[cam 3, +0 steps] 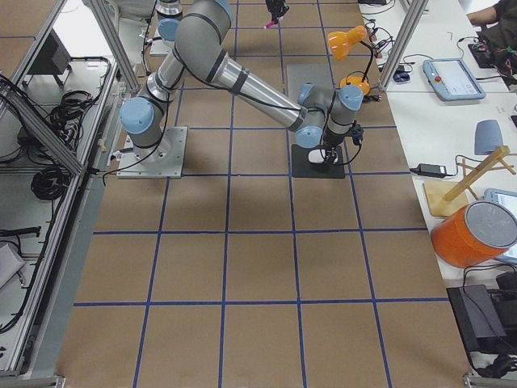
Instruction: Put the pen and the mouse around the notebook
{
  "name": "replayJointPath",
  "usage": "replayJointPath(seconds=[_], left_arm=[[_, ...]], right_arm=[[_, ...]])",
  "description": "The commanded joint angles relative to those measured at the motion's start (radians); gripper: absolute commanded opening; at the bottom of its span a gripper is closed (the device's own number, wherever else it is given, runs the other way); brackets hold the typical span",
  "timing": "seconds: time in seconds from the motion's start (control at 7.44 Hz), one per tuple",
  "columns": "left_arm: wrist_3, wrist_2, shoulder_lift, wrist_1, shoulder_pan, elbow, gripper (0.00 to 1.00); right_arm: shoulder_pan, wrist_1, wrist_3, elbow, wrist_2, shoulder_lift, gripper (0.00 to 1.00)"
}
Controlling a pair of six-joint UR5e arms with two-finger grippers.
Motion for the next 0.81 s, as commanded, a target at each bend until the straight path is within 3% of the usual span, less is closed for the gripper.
replayJointPath(seconds=[0.0, 0.13, 0.4, 0.67], left_arm=[[-0.397, 0.001, -0.066, 0.081, -0.213, 0.000, 0.00], [-0.514, 0.001, -0.098, 0.081, -0.275, -0.008, 0.00], [-0.697, -0.027, -0.168, 0.158, -0.343, -0.008, 0.00], [-0.716, -0.031, -0.206, 0.193, -0.384, 0.003, 0.00]], right_arm=[[0.002, 0.010, 0.002, 0.008, -0.008, -0.010, 1.00], [0.005, 0.074, 0.002, -0.019, -0.007, -0.035, 1.00], [0.036, 0.276, 0.002, -0.036, -0.007, -0.184, 1.00], [0.121, 0.436, 0.020, -0.026, 0.003, -0.359, 1.00]])
